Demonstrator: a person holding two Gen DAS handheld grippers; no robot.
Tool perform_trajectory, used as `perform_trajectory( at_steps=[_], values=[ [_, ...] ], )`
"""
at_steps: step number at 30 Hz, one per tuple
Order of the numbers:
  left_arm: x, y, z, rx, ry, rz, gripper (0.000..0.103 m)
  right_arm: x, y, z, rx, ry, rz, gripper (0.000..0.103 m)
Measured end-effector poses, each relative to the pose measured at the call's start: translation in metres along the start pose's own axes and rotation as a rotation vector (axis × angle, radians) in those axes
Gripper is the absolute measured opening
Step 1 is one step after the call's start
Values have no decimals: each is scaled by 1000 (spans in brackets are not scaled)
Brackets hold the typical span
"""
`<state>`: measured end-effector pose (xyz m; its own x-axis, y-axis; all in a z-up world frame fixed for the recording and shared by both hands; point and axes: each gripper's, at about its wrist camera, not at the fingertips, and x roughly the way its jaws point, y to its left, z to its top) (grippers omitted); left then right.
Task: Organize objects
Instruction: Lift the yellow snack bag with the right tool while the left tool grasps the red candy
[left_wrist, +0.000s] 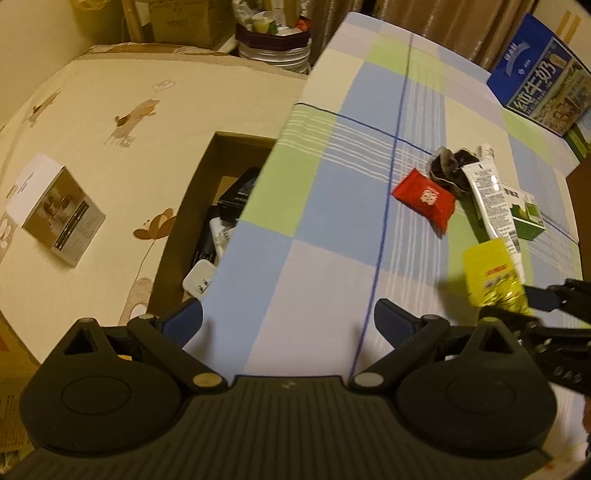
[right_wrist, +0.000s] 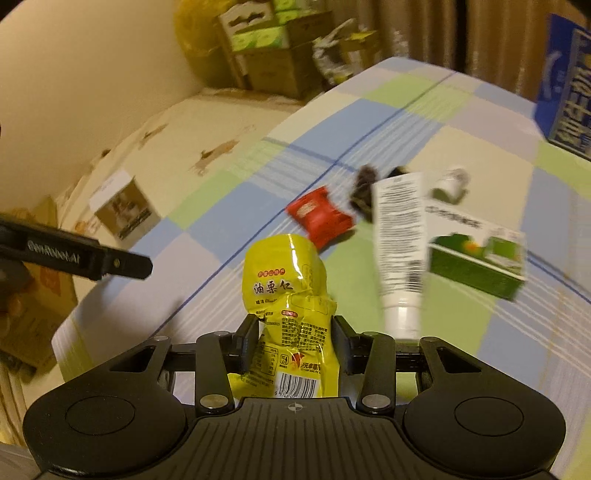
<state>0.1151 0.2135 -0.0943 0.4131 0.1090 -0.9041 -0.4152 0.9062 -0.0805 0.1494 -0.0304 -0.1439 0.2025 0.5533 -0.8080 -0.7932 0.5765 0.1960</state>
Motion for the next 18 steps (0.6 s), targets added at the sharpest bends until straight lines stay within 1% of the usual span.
perform_trajectory(
  at_steps=[5, 13, 15, 18],
  values=[
    [5, -19, 7, 56, -5, -42, 98, -27, -24, -4, 90, -41, -53, 40],
    [24, -61, 27, 156, -8, -129, 97, -66, -74, -18, 264, -88, -173, 40],
    [32, -70, 34, 164, 1, -146, 96, -75, -85, -23, 303, -97, -202, 40],
    [47, -82, 49, 141, 16, -151, 96, -88, -100, -31, 349, -107, -243, 40]
  ],
)
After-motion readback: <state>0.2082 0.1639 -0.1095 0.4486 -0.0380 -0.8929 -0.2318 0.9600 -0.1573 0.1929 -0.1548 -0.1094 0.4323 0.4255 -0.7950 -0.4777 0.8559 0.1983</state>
